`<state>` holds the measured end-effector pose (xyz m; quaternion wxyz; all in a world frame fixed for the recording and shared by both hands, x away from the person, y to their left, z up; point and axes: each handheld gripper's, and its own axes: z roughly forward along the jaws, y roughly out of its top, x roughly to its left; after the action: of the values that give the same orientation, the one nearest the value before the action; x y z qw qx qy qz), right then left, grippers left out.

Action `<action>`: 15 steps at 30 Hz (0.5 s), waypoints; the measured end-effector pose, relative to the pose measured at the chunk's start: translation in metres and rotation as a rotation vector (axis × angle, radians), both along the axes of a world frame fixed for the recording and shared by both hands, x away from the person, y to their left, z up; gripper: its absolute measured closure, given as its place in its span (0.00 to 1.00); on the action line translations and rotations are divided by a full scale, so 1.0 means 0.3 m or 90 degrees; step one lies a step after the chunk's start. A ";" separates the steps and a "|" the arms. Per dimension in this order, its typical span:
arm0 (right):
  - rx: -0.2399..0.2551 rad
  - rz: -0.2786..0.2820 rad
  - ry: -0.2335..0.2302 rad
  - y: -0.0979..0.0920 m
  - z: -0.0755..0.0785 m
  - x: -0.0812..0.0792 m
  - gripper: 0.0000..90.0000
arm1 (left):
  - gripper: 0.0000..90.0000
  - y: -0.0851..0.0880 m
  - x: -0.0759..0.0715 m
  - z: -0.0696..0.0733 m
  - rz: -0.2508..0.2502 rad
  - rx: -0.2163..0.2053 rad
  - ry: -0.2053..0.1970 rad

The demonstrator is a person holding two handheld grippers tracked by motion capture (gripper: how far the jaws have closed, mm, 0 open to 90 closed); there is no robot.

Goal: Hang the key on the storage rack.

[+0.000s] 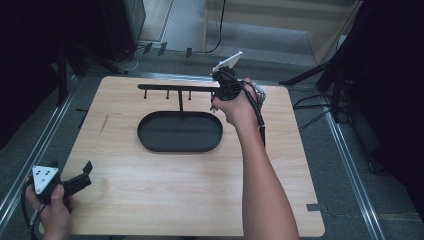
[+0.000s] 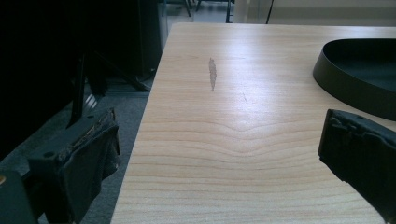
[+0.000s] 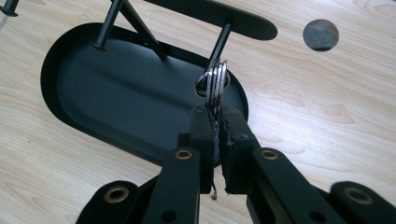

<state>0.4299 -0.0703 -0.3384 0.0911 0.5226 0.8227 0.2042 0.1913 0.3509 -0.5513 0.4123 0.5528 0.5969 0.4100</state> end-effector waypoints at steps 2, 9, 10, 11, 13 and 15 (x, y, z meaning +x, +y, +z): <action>0.001 0.002 -0.001 0.000 0.003 -0.003 0.95 | 0.00 0.000 -0.001 0.000 0.000 0.001 0.001; -0.002 0.023 -0.006 0.002 0.020 -0.022 0.96 | 0.00 -0.001 0.000 0.000 0.000 0.002 0.001; -0.001 0.023 -0.007 0.002 0.023 -0.024 0.96 | 0.00 -0.001 0.000 0.000 0.000 0.002 0.001; 0.002 0.021 -0.008 0.002 0.025 -0.024 0.96 | 0.00 -0.001 0.000 0.000 0.000 0.002 0.001; 0.005 0.018 -0.010 0.002 0.026 -0.024 0.96 | 0.00 -0.001 0.000 0.000 0.000 0.002 0.001; 0.001 0.015 -0.008 0.003 0.020 -0.021 0.96 | 0.00 0.000 0.000 0.000 0.000 0.002 0.001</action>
<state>0.4235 -0.0695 -0.3325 0.0932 0.5121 0.8279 0.2089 0.1912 0.3507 -0.5513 0.4112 0.5536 0.5967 0.4103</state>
